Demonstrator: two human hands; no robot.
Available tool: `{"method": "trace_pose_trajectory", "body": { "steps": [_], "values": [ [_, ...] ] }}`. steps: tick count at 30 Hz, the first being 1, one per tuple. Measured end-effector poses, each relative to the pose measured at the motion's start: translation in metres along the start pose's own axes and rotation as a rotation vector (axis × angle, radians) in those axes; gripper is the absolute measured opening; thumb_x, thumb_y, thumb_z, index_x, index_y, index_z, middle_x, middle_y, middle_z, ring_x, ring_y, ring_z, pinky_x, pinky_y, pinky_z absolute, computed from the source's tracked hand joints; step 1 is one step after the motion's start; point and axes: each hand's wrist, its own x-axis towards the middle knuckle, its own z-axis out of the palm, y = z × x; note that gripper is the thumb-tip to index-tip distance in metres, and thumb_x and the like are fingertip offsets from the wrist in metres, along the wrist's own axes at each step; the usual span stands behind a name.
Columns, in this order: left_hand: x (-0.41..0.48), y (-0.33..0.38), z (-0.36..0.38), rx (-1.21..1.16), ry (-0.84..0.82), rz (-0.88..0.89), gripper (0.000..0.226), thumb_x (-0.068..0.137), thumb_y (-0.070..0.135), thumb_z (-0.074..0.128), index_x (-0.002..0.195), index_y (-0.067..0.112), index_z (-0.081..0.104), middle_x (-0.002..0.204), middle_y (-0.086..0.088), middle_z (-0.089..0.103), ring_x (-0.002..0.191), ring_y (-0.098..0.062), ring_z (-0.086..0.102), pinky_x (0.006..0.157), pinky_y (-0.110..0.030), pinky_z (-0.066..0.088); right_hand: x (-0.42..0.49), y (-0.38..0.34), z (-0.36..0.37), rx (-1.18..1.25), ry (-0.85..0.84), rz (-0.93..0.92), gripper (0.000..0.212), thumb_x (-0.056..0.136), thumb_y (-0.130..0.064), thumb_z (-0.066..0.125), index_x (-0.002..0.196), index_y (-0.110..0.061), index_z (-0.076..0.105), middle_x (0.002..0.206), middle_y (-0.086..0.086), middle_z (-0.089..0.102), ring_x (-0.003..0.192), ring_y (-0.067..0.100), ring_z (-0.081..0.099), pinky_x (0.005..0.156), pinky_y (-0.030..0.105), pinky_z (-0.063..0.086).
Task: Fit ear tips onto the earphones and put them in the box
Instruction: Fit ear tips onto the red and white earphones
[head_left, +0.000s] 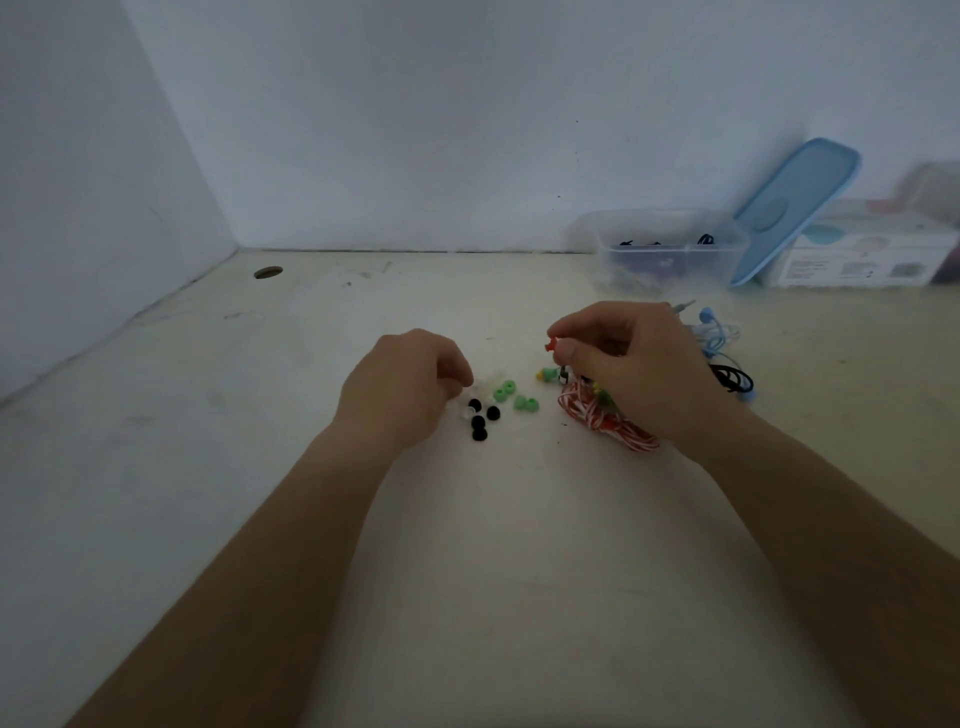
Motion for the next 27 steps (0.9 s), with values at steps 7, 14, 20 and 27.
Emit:
{"method": "trace_pose_trajectory", "body": {
  "steps": [7,14,20,27],
  "values": [
    [0.003,-0.003,0.005,-0.022,0.027,-0.009,0.019,0.093,0.010,0.061,0.094,0.024,0.074,0.093,0.009,0.066,0.082,-0.008,0.058,0.076,-0.020,0.040,0.000,0.002,0.001,-0.051,-0.016,-0.008,0.011,0.091,-0.016,0.070,0.099,-0.022,0.076,0.081,-0.013,0.075,0.077,0.002,0.069,0.072,0.014,0.053],
    [0.004,-0.007,0.004,-0.142,0.026,-0.087,0.022,0.082,0.009,0.071,0.090,0.030,0.069,0.084,0.013,0.065,0.075,0.001,0.059,0.058,-0.004,0.037,0.000,0.002,0.002,-0.030,-0.046,-0.002,0.010,0.090,-0.016,0.070,0.098,-0.019,0.076,0.080,-0.012,0.075,0.074,0.001,0.069,0.068,0.011,0.049],
    [0.004,-0.012,-0.002,-0.160,0.011,-0.102,0.023,0.079,0.008,0.077,0.092,0.026,0.073,0.092,0.006,0.068,0.075,0.000,0.061,0.055,-0.001,0.037,0.000,0.002,0.002,-0.038,-0.062,-0.001,0.010,0.090,-0.018,0.071,0.097,-0.022,0.077,0.080,-0.012,0.075,0.073,0.002,0.069,0.068,0.011,0.050],
    [0.000,-0.010,-0.013,-0.471,0.087,-0.103,0.020,0.085,0.003,0.073,0.098,0.017,0.076,0.086,0.004,0.076,0.078,-0.002,0.071,0.067,-0.003,0.047,0.000,0.003,0.001,-0.023,-0.065,-0.005,0.011,0.090,-0.015,0.071,0.096,-0.022,0.076,0.079,-0.012,0.075,0.072,0.002,0.069,0.067,0.011,0.048]
  ]
}}
